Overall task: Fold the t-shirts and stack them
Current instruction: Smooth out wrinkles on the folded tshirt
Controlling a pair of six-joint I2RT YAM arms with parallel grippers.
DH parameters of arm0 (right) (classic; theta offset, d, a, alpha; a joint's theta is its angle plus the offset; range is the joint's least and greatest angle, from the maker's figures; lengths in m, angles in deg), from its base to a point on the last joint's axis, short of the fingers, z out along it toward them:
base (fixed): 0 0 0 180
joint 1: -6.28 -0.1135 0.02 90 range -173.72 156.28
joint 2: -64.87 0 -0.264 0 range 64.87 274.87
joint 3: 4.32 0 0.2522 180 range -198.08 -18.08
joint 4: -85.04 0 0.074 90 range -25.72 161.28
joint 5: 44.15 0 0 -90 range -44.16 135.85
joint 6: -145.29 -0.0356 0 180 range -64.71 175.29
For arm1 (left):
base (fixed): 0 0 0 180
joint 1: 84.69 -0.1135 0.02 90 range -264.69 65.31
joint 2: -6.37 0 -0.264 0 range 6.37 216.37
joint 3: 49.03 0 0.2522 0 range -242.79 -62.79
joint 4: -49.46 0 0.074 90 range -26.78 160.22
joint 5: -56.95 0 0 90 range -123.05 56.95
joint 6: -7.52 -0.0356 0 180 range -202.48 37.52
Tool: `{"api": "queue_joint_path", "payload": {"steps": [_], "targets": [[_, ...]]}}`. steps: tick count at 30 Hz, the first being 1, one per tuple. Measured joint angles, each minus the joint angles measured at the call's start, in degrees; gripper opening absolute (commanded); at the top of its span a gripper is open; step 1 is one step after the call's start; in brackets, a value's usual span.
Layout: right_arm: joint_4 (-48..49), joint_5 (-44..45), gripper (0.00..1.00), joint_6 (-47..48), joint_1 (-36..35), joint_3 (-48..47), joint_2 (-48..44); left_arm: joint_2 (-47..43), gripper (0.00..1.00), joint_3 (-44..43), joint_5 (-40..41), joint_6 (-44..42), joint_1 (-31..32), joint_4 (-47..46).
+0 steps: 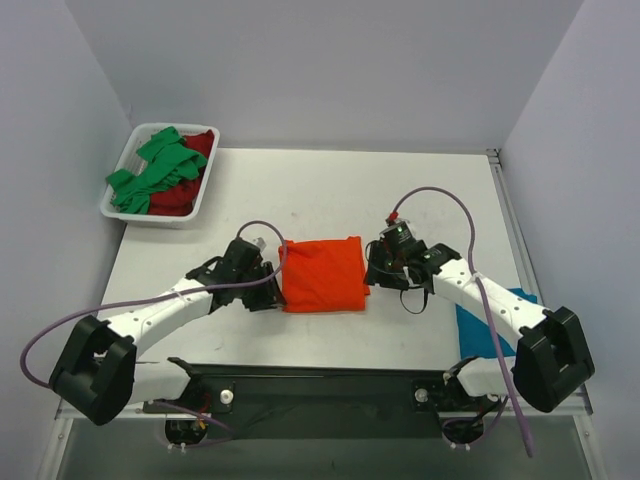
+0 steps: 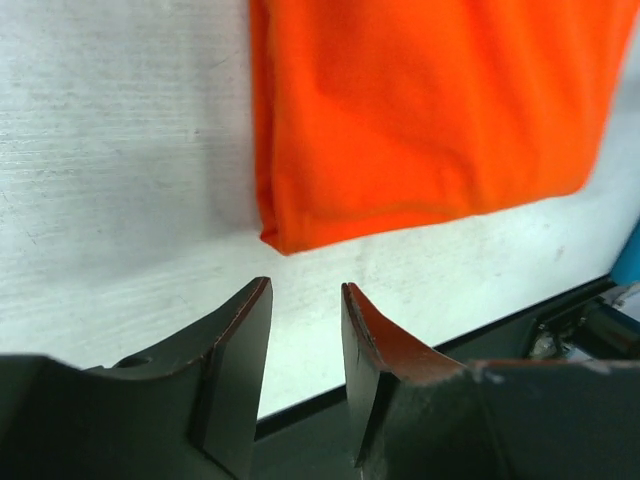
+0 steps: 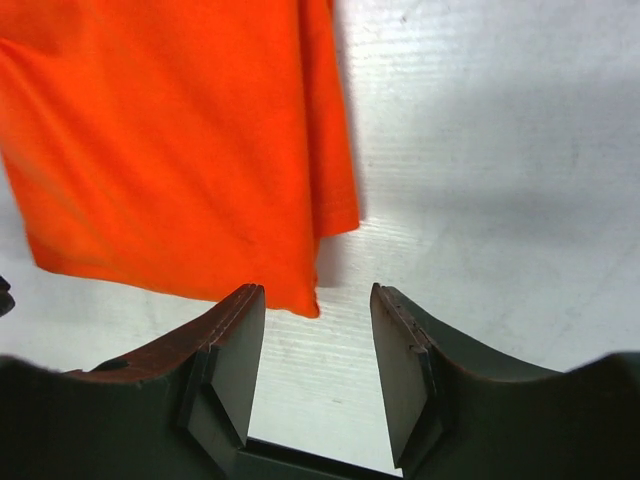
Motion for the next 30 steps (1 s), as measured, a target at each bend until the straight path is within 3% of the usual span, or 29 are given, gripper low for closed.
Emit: {"api": "queue_joint_path", "payload": {"steps": [6, 12, 20, 30], "targets": [[-0.2, 1.2, 0.45, -0.3, -5.3, -6.7, 1.5, 0.9, 0.32, -11.3, 0.0, -1.0, -0.7, 3.0], [5.0, 2.1, 0.45, -1.7, -11.5, -12.0, 11.0, 16.7, 0.22, -24.3, -0.6, -1.8, -3.3, -1.6], [10.8, 2.0, 0.45, -2.9, -13.4, -11.9, 23.8, 34.2, 0.19, -29.6, -1.6, -3.6, -8.5, -3.7], [17.4, 1.3, 0.46, -4.9, -13.3, -7.1, 23.5, 38.9, 0.19, -35.7, -4.1, -5.1, -13.0, -4.3]]}}
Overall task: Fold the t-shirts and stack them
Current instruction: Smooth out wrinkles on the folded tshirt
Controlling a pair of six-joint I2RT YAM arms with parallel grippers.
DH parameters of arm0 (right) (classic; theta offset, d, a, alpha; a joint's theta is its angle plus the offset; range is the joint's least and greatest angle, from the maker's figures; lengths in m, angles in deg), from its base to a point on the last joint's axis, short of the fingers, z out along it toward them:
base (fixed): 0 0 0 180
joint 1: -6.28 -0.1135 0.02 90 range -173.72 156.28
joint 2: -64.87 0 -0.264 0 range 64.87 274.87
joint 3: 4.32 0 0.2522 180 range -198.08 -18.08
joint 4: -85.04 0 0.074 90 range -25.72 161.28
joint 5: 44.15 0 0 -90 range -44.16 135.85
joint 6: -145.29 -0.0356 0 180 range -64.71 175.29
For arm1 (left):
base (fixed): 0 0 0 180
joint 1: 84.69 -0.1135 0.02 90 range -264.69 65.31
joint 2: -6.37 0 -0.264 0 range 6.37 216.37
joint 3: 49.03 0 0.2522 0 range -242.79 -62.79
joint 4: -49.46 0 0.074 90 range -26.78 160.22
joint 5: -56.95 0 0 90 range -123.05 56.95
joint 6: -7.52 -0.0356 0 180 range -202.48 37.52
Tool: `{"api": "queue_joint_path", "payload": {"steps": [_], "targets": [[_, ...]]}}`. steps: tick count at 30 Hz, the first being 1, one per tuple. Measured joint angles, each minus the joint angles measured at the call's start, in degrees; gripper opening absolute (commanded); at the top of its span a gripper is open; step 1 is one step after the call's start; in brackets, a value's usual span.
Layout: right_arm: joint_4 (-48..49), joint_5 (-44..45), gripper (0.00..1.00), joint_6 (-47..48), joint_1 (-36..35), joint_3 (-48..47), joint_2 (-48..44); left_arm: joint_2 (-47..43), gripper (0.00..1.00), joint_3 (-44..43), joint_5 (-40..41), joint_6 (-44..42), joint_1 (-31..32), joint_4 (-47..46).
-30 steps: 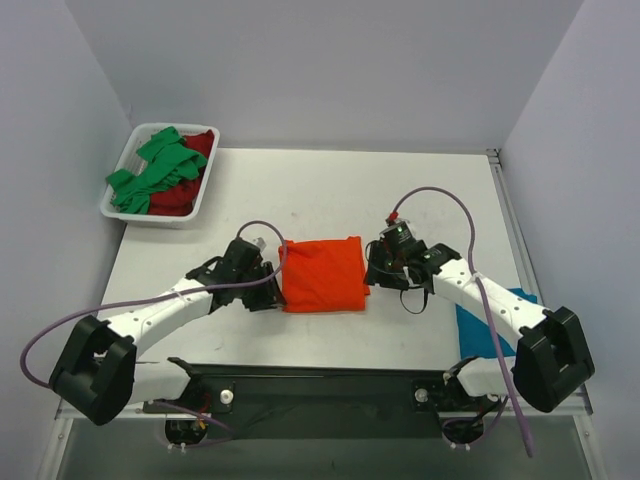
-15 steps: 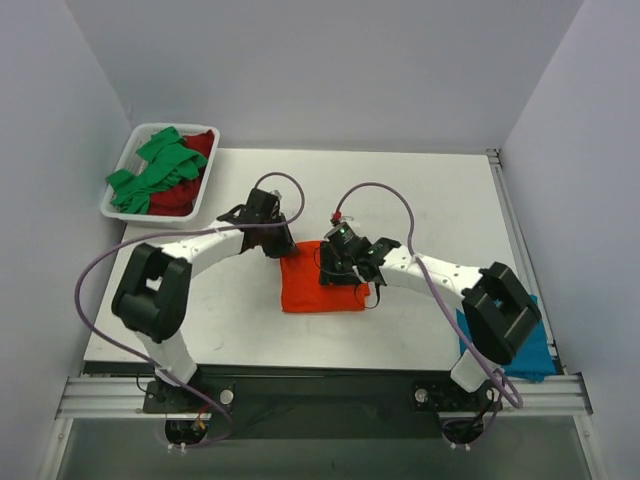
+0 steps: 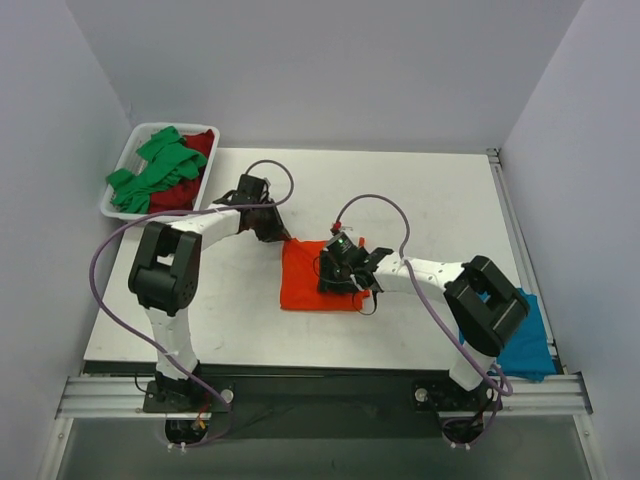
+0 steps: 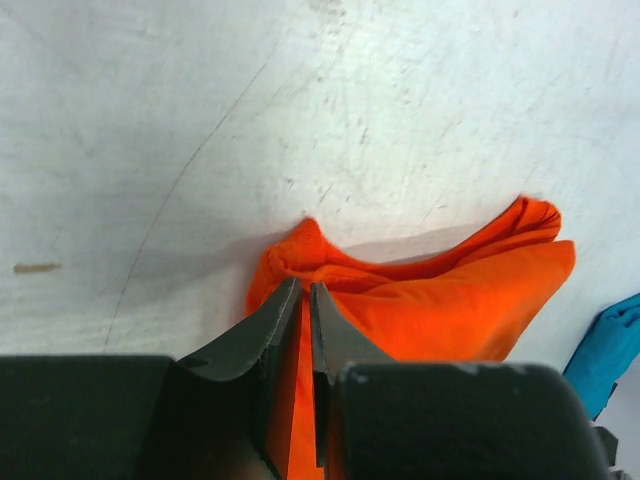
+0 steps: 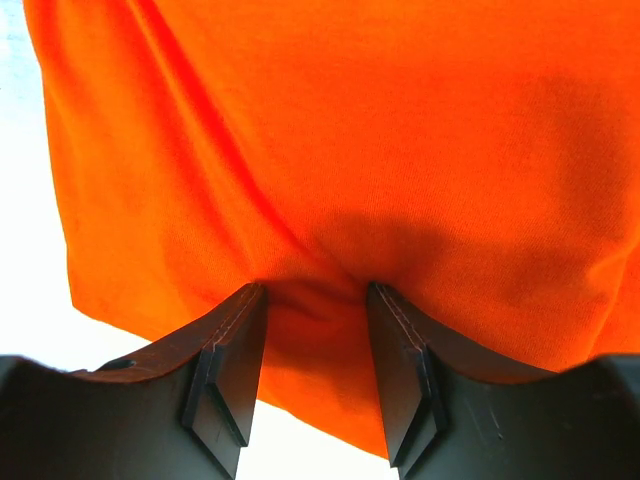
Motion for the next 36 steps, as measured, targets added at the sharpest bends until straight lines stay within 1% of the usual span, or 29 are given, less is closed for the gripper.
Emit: {"api": "queue_joint_path", "payload": {"steps": [2, 7, 10, 12, 16, 17, 19, 21, 23, 25, 29, 33, 35, 36], "targets": [[0.3, -0.2, 0.46, -0.2, 0.0, 0.5, -0.6, 1.0, 0.21, -1.8, -0.3, -0.3, 0.0, 0.0], [-2.8, -2.3, 0.49, 0.0, 0.7, 0.4, -2.5, 2.4, 0.31, -6.9, -1.2, -1.7, -0.3, 1.8], [-5.2, -4.4, 0.52, 0.1, 2.4, 0.4, -5.7, 1.6, 0.31, -9.3, -1.2, -2.3, -0.4, 3.2], [-7.3, -5.2, 0.52, 0.5, 5.0, -0.3, -9.0, -0.4, 0.31, -9.1, -1.0, -2.4, -0.3, 4.3], [-9.7, -5.6, 0.52, 2.4, 12.9, -5.3, -11.7, -8.6, 0.27, -2.0, 0.2, -1.4, 1.3, 4.0], [-9.9, -5.6, 0.52, 3.1, 14.8, -6.8, -11.5, -11.1, 0.25, 0.7, 0.6, -1.0, 2.2, 3.3], [-10.4, -5.2, 0.51, 4.4, 18.0, -9.4, -10.2, -15.2, 0.24, 5.5, 1.2, 0.2, 4.5, 2.9], [-11.0, -4.9, 0.5, 5.6, 20.0, -11.9, -7.7, -17.3, 0.21, 9.5, 1.7, 1.5, 7.2, 1.8], [-11.5, -4.7, 0.5, 6.7, 20.8, -14.0, -4.4, -17.6, 0.19, 12.8, 2.3, 2.7, 9.8, 0.6], [-12.2, -4.8, 0.49, 7.5, 21.1, -16.0, -0.3, -17.3, 0.17, 15.4, 2.7, 3.5, 11.0, -0.1], [-13.9, -5.0, 0.46, 8.3, 21.1, -19.4, 6.8, -15.9, 0.13, 18.9, 4.2, 5.1, 11.2, -1.4], [-14.8, -5.2, 0.43, 8.3, 21.0, -20.2, 9.6, -15.8, 0.13, 22.1, 5.2, 6.1, 11.3, -3.0], [-15.2, -5.3, 0.4, 8.2, 21.0, -20.2, 10.1, -15.9, 0.12, 23.1, 5.3, 6.3, 11.4, -3.8], [-15.2, -5.3, 0.34, 8.2, 21.0, -20.3, 10.3, -15.9, 0.12, 23.3, 5.3, 6.4, 11.4, -4.2]]}}
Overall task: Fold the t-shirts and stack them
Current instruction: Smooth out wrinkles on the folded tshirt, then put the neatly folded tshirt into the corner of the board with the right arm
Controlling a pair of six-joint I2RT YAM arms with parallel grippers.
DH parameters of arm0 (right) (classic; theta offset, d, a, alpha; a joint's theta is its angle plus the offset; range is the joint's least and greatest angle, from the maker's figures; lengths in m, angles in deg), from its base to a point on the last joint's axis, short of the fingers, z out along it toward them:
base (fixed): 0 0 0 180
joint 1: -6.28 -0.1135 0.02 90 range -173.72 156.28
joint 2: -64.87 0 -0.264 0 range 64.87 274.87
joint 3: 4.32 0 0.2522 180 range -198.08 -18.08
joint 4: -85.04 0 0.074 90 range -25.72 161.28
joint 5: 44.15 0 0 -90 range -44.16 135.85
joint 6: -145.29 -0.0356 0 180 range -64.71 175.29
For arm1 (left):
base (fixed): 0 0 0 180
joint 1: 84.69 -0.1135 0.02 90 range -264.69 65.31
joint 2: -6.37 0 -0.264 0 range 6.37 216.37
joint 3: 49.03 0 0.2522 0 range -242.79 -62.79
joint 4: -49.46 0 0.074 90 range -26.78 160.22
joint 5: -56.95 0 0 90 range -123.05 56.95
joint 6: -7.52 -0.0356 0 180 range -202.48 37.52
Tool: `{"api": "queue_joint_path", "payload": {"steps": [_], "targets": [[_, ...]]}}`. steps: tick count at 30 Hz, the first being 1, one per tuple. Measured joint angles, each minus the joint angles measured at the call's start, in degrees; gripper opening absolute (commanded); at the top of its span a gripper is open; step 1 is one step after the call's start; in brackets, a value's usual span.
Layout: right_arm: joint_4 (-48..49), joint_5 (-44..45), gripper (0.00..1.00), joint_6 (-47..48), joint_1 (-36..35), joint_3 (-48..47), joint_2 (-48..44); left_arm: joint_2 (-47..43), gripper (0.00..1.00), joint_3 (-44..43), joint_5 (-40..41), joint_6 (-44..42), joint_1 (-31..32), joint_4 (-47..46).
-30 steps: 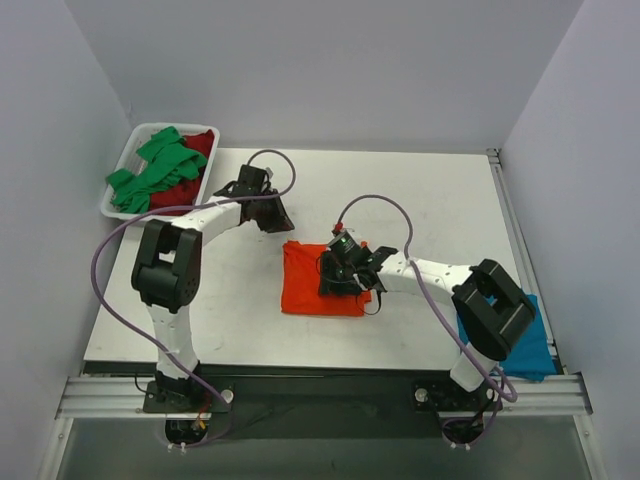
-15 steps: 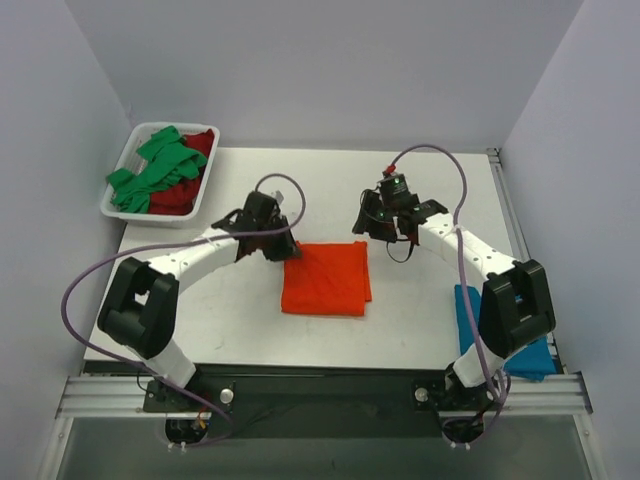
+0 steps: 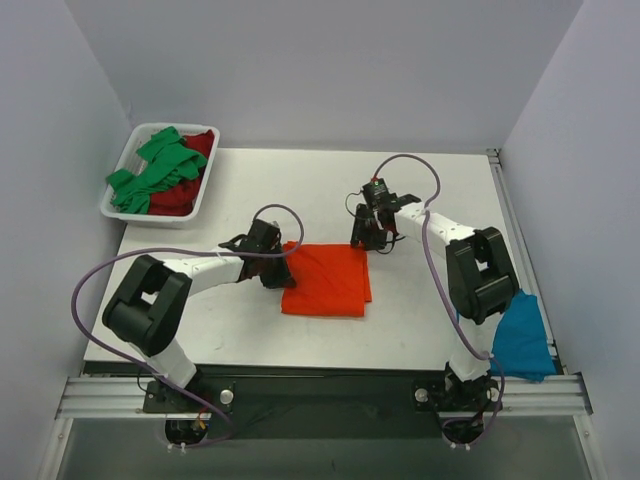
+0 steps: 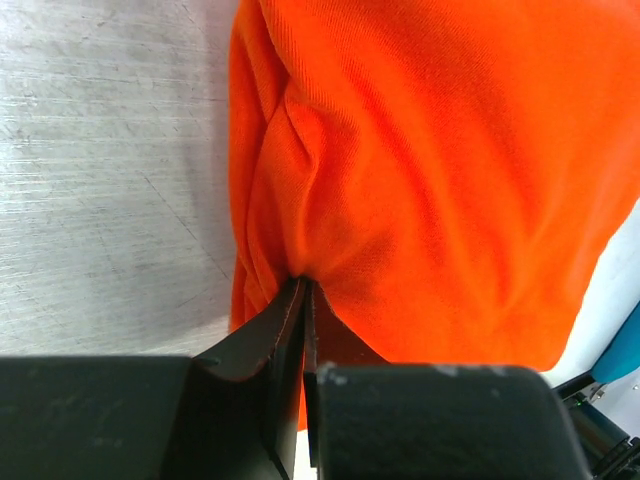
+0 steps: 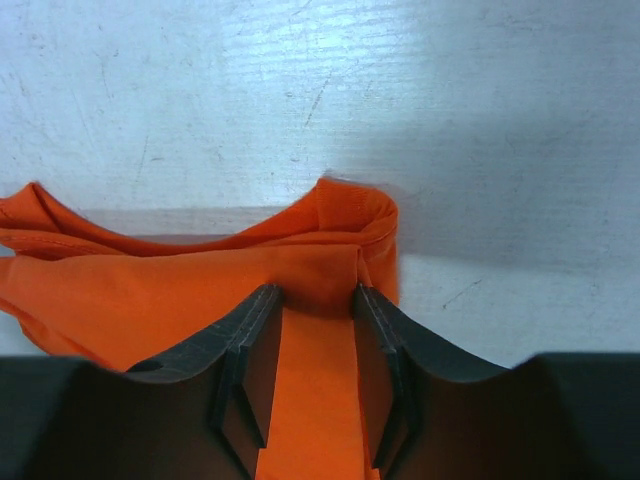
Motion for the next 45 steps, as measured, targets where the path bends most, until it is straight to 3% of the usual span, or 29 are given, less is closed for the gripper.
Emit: {"api": "queue_joint_path", "payload": {"steps": [4, 5, 6, 19, 25, 29, 32, 38, 45], "targets": [[-0.2, 0.0, 0.12, -0.2, 0.0, -0.9, 1.0, -0.1, 0.06, 0.6, 0.0, 0.4, 0.2, -1.2], [-0.2, 0.0, 0.03, -0.4, 0.0, -1.0, 1.2, -0.1, 0.05, 0.7, 0.0, 0.5, 0.2, -1.3], [-0.2, 0.0, 0.0, -0.3, 0.0, -1.0, 1.3, -0.2, 0.03, 0.8, 0.0, 0.6, 0.2, -1.6], [-1.3, -1.4, 0.0, -2.8, 3.8, -1.8, 1.4, -0.9, 0.0, 2.8, 0.0, 1.3, 0.3, -4.6], [-1.3, -2.5, 0.22, -2.5, 3.9, -1.9, 1.4, -1.3, 0.02, 2.8, 0.0, 0.9, 0.4, -4.3], [-1.3, -2.8, 0.52, -1.8, 4.3, -1.9, 1.0, -1.6, 0.08, 0.7, 0.0, -0.4, 0.4, -1.2], [-0.7, -3.0, 0.64, -1.4, 4.9, -0.8, -0.9, -1.7, 0.09, -3.5, -0.3, -1.3, 0.4, 1.2], [3.6, -7.2, 0.71, -0.3, 6.6, 7.9, -9.6, -1.7, 0.1, -12.1, -1.7, -2.2, 1.1, 1.6], [11.0, -13.1, 0.72, 0.1, 5.9, 18.1, -10.8, 3.0, 0.09, -14.5, -1.2, -2.2, 2.4, 1.5]]}}
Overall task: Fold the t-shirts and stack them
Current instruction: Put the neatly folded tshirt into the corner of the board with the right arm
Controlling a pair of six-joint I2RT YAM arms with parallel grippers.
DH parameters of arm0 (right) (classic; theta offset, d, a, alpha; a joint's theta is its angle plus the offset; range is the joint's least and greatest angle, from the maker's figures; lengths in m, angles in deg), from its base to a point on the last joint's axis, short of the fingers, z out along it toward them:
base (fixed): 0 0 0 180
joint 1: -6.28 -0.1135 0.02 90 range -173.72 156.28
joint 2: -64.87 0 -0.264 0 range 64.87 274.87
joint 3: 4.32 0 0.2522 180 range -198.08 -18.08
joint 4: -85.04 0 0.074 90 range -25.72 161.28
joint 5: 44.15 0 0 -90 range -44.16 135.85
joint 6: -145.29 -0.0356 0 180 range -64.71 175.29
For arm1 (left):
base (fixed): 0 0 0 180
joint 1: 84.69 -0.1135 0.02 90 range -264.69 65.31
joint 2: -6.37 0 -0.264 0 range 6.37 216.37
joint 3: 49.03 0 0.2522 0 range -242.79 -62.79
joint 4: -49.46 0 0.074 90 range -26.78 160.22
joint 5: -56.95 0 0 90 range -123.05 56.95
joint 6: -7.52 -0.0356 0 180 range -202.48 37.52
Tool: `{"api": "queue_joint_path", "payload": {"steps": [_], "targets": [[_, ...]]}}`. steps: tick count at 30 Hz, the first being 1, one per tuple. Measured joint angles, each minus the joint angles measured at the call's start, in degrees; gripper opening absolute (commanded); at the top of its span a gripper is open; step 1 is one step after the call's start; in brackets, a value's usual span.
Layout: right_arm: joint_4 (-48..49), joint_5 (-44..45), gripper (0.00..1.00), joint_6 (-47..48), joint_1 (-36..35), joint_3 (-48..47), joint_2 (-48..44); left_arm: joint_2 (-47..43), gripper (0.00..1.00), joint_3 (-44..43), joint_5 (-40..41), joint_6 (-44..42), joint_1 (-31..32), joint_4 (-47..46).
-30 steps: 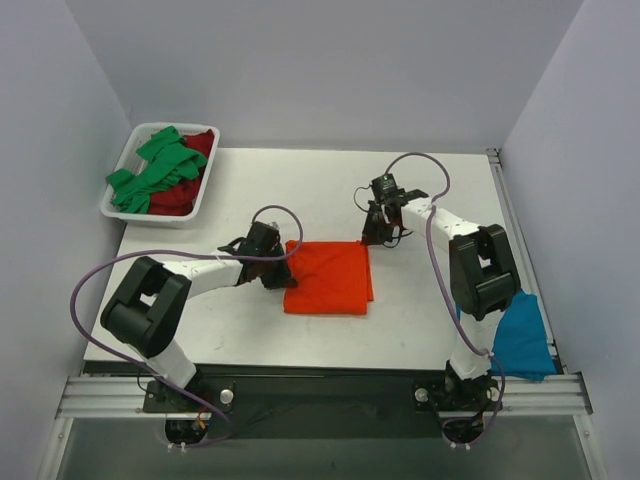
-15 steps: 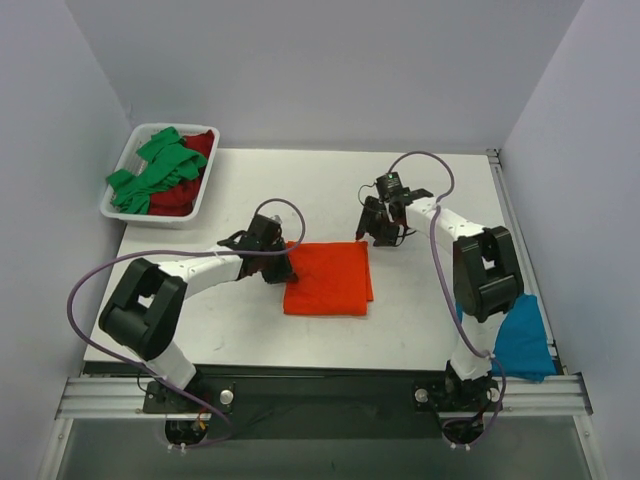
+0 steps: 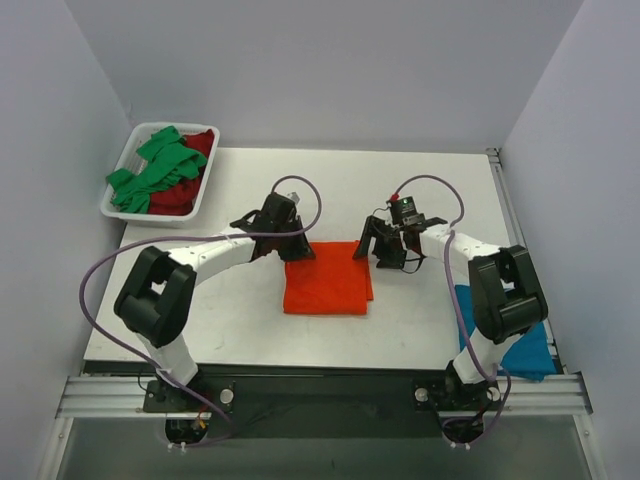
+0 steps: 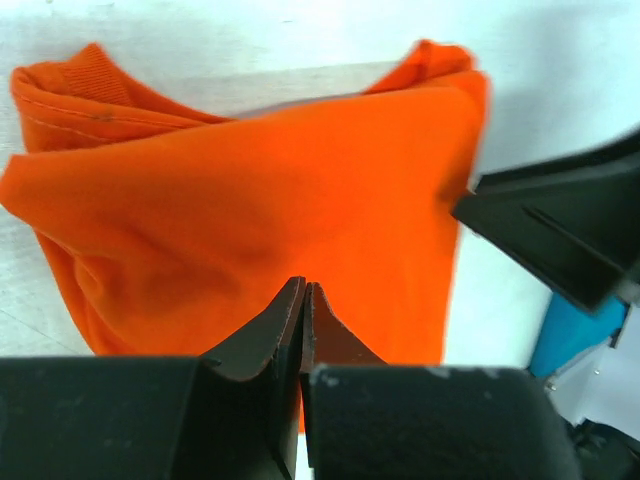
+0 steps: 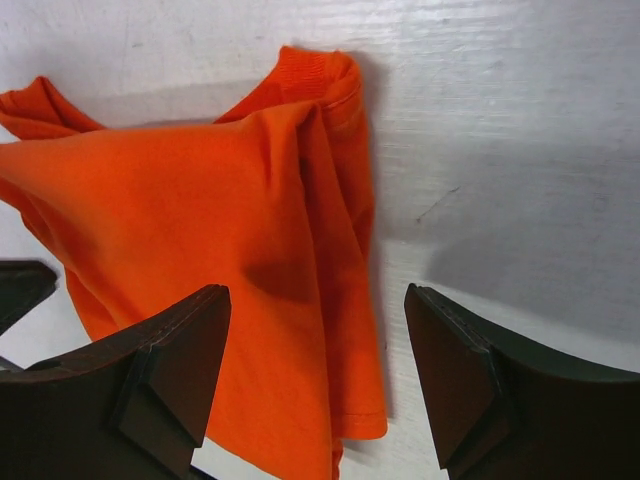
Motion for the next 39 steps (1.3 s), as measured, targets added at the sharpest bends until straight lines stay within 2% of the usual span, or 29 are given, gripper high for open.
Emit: {"api": "queue_joint_path", "payload": {"steps": [5, 21, 24, 27, 28, 30, 31, 34, 39], "targets": [[2.5, -0.4, 0.71, 0.4, -1.7, 0.5, 0.6, 4.9, 0.09, 0.0, -0.1, 0.1, 0.1, 0.1], [7.6, 5.3, 0.69, -1.8, -5.2, 5.7, -1.0, 8.2, 0.09, -0.2, -0.5, 0.0, 0.8, -0.1], [7.1, 7.4, 0.65, -2.0, -6.8, 5.4, -1.0, 8.4, 0.09, -0.5, -0.6, 0.0, 0.8, -0.1], [6.3, 9.5, 0.54, -3.3, -10.1, 4.7, -0.3, 8.6, 0.09, -0.7, -0.8, 0.0, 0.7, -0.1], [6.2, 9.9, 0.46, -3.7, -10.8, 4.3, 0.2, 8.7, 0.09, -0.8, -0.9, 0.0, 0.7, 0.0], [6.1, 10.4, 0.38, -4.9, -11.6, 3.5, 1.2, 8.9, 0.09, -1.1, -1.0, 0.0, 0.7, 0.0], [6.1, 10.4, 0.25, -5.5, -11.8, 3.2, 1.7, 9.1, 0.09, -1.3, -1.1, 0.0, 0.7, 0.0], [5.6, 11.5, 0.0, -7.3, -12.1, 2.8, 2.5, 9.2, 0.09, -1.5, -1.2, 0.0, 0.6, 0.0], [3.2, 15.1, 0.0, -10.9, -12.5, 2.5, 1.9, 9.2, 0.09, -3.7, -1.2, -0.2, 0.5, 1.9]]}}
